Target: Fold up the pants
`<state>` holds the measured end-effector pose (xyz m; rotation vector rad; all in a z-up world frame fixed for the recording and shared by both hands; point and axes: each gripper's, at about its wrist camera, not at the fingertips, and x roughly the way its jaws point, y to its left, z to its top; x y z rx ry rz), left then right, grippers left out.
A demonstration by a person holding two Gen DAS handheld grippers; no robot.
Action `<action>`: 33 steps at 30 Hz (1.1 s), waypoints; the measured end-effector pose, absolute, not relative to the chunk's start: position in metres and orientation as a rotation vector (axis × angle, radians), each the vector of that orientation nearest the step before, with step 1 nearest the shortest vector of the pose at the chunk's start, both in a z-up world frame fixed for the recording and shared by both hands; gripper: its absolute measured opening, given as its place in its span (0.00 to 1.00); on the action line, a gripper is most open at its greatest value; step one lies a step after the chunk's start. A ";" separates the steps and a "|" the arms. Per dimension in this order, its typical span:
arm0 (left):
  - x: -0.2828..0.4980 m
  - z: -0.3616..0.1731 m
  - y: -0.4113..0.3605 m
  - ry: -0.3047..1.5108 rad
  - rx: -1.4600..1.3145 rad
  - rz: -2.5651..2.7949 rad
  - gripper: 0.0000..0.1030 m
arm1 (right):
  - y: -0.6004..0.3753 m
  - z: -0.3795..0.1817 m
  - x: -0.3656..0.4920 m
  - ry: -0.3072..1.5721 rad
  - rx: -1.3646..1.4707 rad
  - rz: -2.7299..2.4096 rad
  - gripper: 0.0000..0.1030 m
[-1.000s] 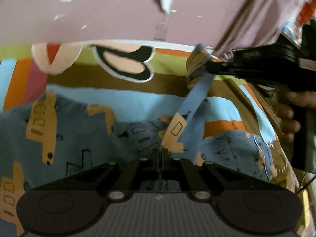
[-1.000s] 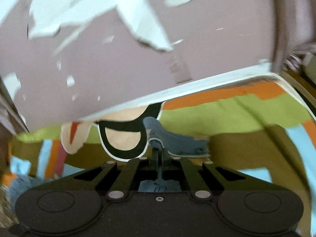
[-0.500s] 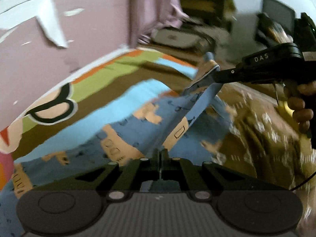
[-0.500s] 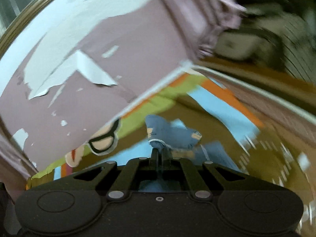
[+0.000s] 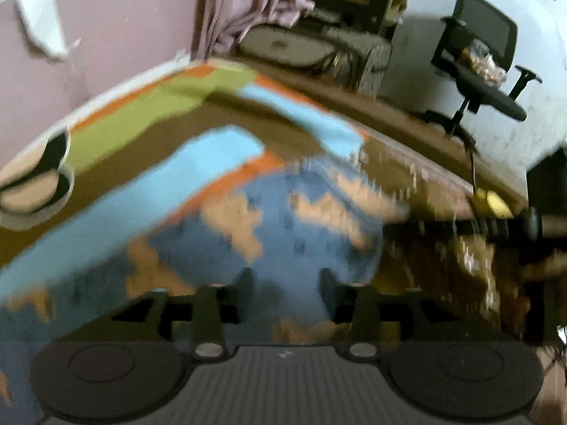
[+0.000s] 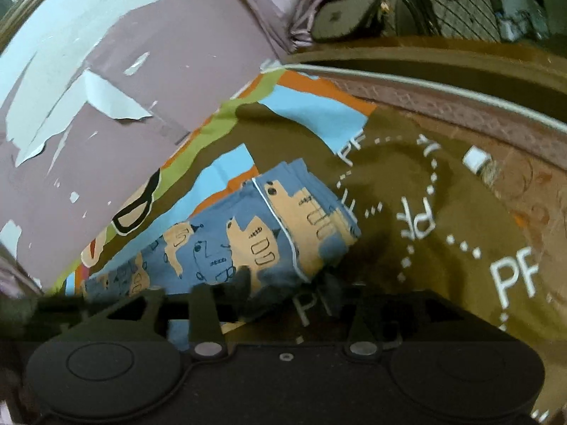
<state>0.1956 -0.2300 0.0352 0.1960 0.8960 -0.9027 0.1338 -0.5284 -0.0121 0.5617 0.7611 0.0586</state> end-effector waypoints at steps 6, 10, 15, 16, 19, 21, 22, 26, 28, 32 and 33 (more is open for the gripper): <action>0.245 0.040 -0.311 0.858 0.290 -1.005 0.57 | -0.541 -0.017 0.139 0.756 0.621 0.088 0.57; 0.266 0.022 -0.356 0.928 0.388 -1.029 0.44 | -0.546 -0.022 0.143 0.763 0.635 0.083 0.40; 0.279 0.001 -0.375 1.035 0.416 -1.044 0.33 | -0.556 -0.029 0.143 0.768 0.678 0.078 0.30; 0.279 -0.001 -0.376 1.042 0.417 -1.043 0.25 | -0.558 -0.030 0.143 0.768 0.682 0.079 0.29; 0.282 -0.001 -0.379 1.041 0.426 -1.035 0.15 | -0.560 -0.029 0.143 0.761 0.673 0.079 0.25; 0.280 0.005 -0.381 1.024 0.429 -1.026 0.13 | -0.557 -0.025 0.141 0.747 0.625 0.071 0.09; 0.276 0.008 -0.380 1.001 0.435 -1.021 0.11 | -0.554 -0.022 0.140 0.742 0.593 0.070 0.06; 0.265 0.026 -0.378 0.922 0.426 -0.999 0.10 | -0.542 -0.008 0.136 0.679 0.468 0.073 0.06; 0.261 0.029 -0.381 0.885 0.443 -0.995 0.10 | -0.539 -0.005 0.138 0.668 0.424 0.070 0.06; 0.261 0.012 -0.395 0.892 0.508 -0.947 0.18 | -0.540 -0.017 0.151 0.735 0.392 0.024 0.09; 0.261 0.006 -0.396 0.893 0.514 -0.932 0.22 | -0.540 -0.020 0.153 0.751 0.385 0.021 0.09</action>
